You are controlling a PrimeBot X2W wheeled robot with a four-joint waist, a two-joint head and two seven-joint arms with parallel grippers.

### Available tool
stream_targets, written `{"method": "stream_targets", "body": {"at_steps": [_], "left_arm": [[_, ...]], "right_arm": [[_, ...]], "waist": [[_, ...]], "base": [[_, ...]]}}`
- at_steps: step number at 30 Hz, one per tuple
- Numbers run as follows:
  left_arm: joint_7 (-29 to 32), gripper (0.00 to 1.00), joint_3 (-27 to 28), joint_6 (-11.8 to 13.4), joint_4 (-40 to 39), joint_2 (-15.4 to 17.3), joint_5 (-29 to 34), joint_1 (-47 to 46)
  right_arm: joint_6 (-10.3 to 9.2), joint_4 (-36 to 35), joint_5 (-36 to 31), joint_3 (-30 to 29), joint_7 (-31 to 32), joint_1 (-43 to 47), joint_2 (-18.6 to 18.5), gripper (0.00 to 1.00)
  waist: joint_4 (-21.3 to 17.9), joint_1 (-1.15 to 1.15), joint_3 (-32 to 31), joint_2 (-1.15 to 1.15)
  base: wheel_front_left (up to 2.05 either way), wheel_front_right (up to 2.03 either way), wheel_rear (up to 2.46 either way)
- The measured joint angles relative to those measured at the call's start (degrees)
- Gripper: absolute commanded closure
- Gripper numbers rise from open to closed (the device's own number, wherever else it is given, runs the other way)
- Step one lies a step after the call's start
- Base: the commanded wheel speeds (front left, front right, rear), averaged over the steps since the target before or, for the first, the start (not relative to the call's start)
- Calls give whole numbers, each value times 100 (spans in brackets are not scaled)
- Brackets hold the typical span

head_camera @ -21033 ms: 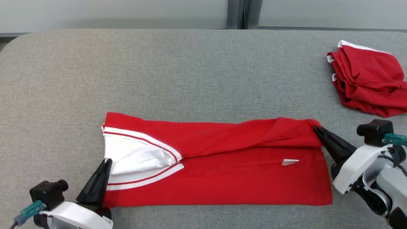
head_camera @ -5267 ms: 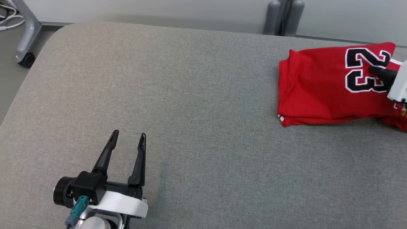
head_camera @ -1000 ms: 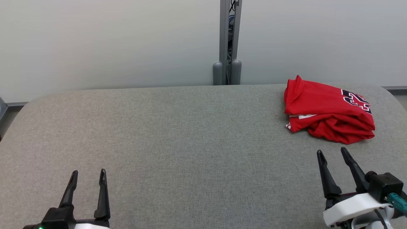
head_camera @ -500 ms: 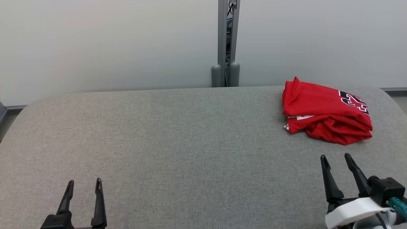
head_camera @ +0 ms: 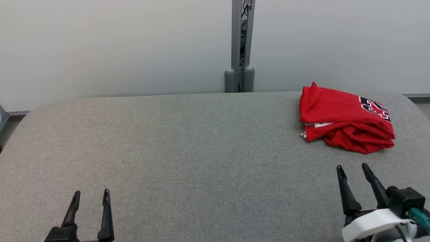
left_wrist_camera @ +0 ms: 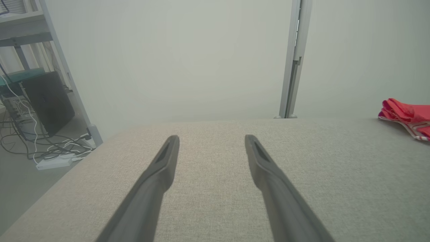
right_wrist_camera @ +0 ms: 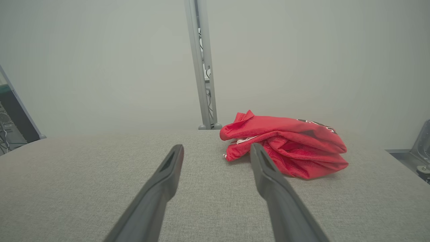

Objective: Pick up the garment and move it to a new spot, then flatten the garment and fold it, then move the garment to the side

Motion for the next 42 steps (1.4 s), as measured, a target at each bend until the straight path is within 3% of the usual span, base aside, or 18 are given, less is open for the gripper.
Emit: {"method": "stream_targets", "body": {"at_steps": [6,7,13,42], "left_arm": [[0,0,-16,-8,-27,9,-11,2],[1,100,-16,-29,-46,5,-25,6],[96,100,-23,-31,281,-115,-140,115],[606,100,-69,-245,823,-111,-3086,-792]], "right_arm": [[0,-2,3,18,4,1,0,0],[0,3,5,19,3,4,3,100],[0,292,109,8,77,209,113,100],[-1,578,2647,-512,896,-433,176,100]], "waist": [[11,0,7,0],[12,0,9,0],[14,0,16,0],[28,0,111,0]], "base": [[0,0,0],[0,0,0],[0,0,0],[0,0,0]]}}
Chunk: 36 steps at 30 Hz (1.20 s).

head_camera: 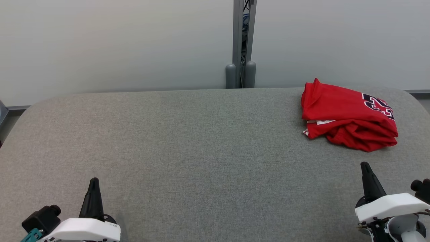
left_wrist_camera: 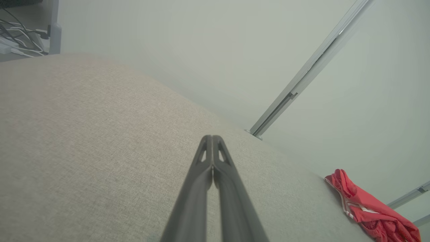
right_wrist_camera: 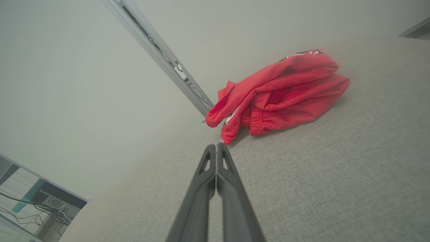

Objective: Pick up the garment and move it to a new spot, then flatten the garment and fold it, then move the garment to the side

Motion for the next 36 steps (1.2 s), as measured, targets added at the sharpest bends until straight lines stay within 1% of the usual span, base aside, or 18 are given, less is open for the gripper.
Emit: {"method": "stream_targets", "body": {"at_steps": [2,3,12,36], "left_arm": [[40,100,-3,-8,33,1,-165,-58],[69,100,-4,-20,67,1,-353,-119],[190,100,-14,-79,202,4,-1085,-365],[497,100,-35,-208,523,9,-2751,-946]], "right_arm": [[0,22,153,-30,44,-43,3,100],[0,40,307,-55,94,-90,5,100],[0,114,951,-180,292,-250,14,100],[0,285,2426,-441,750,-672,30,100]], "waist": [[1,0,7,0],[2,0,14,0],[7,-1,44,0],[19,0,126,0]], "base": [[0,0,0],[0,0,0],[0,0,0],[0,0,0]]}}
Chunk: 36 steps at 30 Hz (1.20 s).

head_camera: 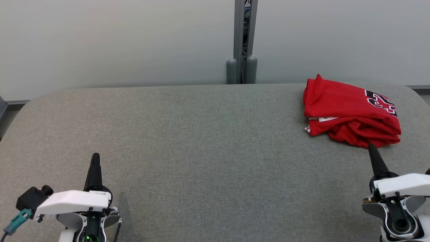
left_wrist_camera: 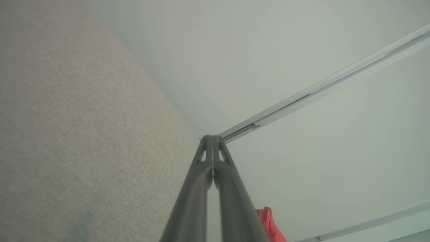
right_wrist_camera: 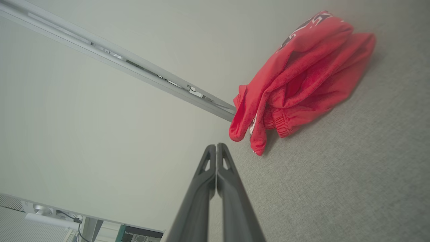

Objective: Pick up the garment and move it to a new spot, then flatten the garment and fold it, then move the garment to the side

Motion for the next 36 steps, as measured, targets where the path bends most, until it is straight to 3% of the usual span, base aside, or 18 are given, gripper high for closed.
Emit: {"method": "stream_targets", "body": {"at_steps": [36], "left_arm": [[349,100,-22,-152,364,8,-1920,-684]], "right_arm": [[-1,197,1699,-311,528,-466,14,100]], "waist": [[19,0,122,0]], "base": [[0,0,0]]}}
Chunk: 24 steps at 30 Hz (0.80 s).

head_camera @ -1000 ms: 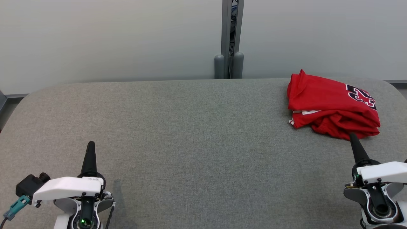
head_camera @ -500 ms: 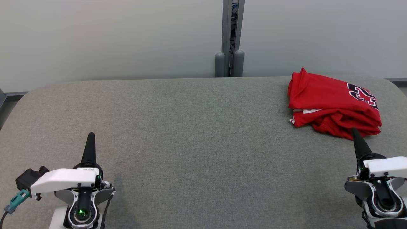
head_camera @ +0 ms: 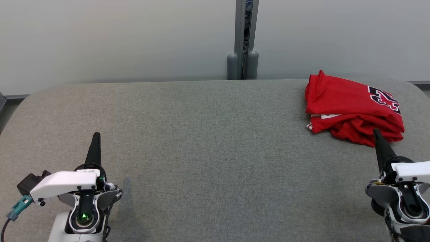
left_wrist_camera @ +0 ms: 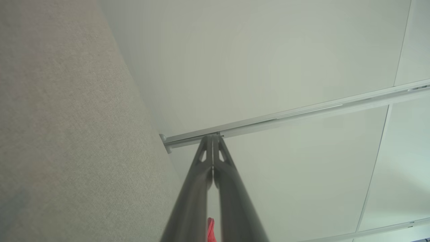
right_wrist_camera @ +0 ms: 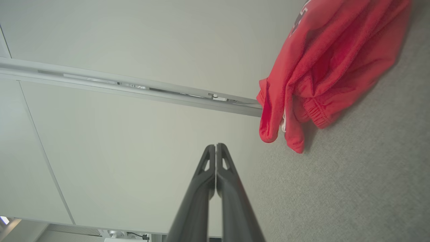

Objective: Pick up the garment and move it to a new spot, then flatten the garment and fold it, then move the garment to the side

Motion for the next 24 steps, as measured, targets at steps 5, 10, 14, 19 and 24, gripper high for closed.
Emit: {"method": "stream_targets", "body": {"at_steps": [5,10,14,19,24], "left_arm": [[44,100,-2,-18,38,1,-171,-46],[79,100,-5,-29,76,2,-398,-122],[105,100,-8,-45,110,3,-577,-196],[148,100,-9,-53,151,4,-772,-241],[194,100,-12,-87,192,5,-1005,-345]], "right_arm": [[0,22,163,-30,47,-36,2,100],[0,43,349,-59,109,-108,3,100],[0,64,506,-85,151,-133,8,100],[0,86,679,-120,201,-189,11,100],[0,111,894,-163,258,-238,12,100]], "waist": [[2,0,13,0],[5,0,31,0],[7,0,44,0],[10,0,61,0],[13,0,81,0]], "base": [[0,0,0],[0,0,0],[0,0,0],[0,0,0],[0,0,0]]}}
